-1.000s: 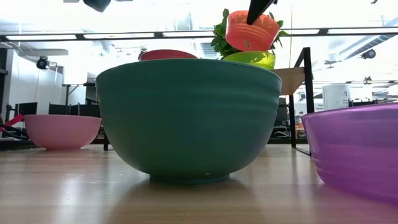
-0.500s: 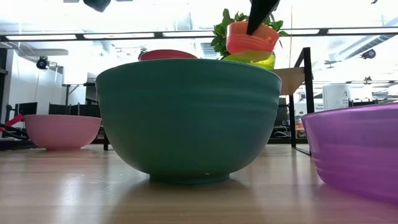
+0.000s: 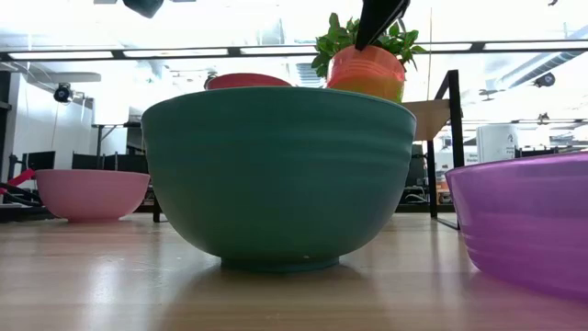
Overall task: Place and stack bowls onto a shelf
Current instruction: Stack the light orange bowl on top of the green bowl on the shelf
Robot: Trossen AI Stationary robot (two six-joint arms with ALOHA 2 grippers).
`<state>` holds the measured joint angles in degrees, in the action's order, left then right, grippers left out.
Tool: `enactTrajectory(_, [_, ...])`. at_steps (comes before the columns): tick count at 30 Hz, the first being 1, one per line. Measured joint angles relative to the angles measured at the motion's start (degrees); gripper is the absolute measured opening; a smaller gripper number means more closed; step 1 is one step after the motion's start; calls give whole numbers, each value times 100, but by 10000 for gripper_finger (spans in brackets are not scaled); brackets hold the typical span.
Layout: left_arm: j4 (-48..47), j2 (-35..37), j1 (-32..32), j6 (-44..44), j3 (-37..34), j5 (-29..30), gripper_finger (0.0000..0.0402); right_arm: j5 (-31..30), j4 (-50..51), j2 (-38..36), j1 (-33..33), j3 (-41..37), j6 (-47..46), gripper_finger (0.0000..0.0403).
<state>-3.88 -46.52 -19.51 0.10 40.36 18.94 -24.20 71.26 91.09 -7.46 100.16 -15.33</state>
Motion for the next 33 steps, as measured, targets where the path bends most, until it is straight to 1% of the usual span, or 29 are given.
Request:
enactTrajectory(4, [2,0,0,-4,0,0,146,19,20,-23,-3,0,23,102])
enactTrajectory(8, [1,0,-1,-81,0,0,146,-1,-91,-116,-69,0,-32,94])
enactTrajectory(13, [31,7,0,-32,0,2,146,-5,-644,-294,-138,-5,249,74])
enactTrajectory(15, [74,13,0,48,0,2,146,-130,-1060,-393,-129,-98,438,65])
enactTrajectory(18, [142,13,0,73,-2,2,146,-150,-2177,-641,-157,-685,998,48])
enactTrajectory(22, [58,17,-1,70,-2,3,146,-34,-4089,-1141,-164,-1885,1649,18])
enactTrajectory(25, [-23,41,-1,13,-2,4,146,25,-5296,-1585,-33,-2705,1856,10])
enactTrajectory(30, [-33,51,0,54,-4,6,146,104,-6450,-2116,226,-3748,1809,9])
enactTrajectory(33, [-38,41,0,188,-7,14,146,413,-6786,-2257,426,-4158,1605,9])
